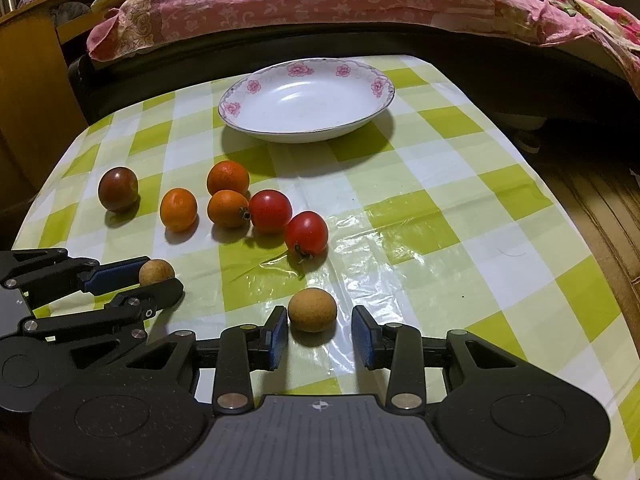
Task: Organize fruits
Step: 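Grasp a tan longan with the left gripper while the right gripper grasps another longan, then carry both longans over the white plate and open both grippers to drop them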
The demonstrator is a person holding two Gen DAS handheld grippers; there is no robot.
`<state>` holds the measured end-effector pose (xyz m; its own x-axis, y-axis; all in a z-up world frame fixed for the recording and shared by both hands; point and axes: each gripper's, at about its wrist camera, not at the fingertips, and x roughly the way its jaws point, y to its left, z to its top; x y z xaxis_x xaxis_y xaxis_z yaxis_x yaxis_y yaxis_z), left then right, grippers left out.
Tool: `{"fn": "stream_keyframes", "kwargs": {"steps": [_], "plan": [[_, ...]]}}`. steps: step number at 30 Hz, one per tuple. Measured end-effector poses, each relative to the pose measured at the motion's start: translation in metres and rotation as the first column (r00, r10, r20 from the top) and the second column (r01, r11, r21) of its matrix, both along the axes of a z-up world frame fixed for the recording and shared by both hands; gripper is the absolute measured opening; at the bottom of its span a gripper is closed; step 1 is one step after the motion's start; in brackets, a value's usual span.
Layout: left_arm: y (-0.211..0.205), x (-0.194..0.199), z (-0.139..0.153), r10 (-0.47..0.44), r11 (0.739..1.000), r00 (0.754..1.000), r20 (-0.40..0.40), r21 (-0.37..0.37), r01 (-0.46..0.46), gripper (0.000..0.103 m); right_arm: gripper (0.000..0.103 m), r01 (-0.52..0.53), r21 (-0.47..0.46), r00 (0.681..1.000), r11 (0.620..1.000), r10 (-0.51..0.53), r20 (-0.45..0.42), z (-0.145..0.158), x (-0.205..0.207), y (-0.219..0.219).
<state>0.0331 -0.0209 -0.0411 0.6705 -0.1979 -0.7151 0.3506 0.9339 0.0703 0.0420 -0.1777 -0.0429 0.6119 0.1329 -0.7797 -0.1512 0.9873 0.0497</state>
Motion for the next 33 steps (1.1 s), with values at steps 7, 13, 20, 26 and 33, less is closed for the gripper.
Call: {"fn": "stream_keyframes", "kwargs": {"steps": [7,13,20,26,33], "plan": [[-0.001,-0.002,0.003,-0.001,1.0,1.0,0.001,0.009,0.001,0.031,0.023,-0.002,-0.017,1.0,1.0,0.002,-0.003,0.001,-0.002,0.001],[0.0,0.0,0.011,0.016,1.0,1.0,0.007,-0.013,-0.016,0.031,0.022,-0.018,-0.001,1.0,1.0,0.018,0.016,0.008,-0.006,0.004],[-0.004,0.006,0.021,0.015,0.999,1.0,0.018,-0.029,-0.014,0.031,0.022,-0.029,0.028,0.999,0.999,0.028,0.02,0.016,-0.005,0.006],[-0.01,0.01,0.027,0.003,0.999,1.0,0.026,-0.033,-0.002,0.031,0.022,-0.029,0.064,0.999,0.998,0.028,0.02,0.023,-0.001,0.007],[-0.01,0.018,0.036,0.016,0.999,0.999,0.042,-0.038,-0.015,0.031,0.022,-0.037,0.078,0.999,0.996,0.034,0.036,0.033,0.005,0.009]]}}
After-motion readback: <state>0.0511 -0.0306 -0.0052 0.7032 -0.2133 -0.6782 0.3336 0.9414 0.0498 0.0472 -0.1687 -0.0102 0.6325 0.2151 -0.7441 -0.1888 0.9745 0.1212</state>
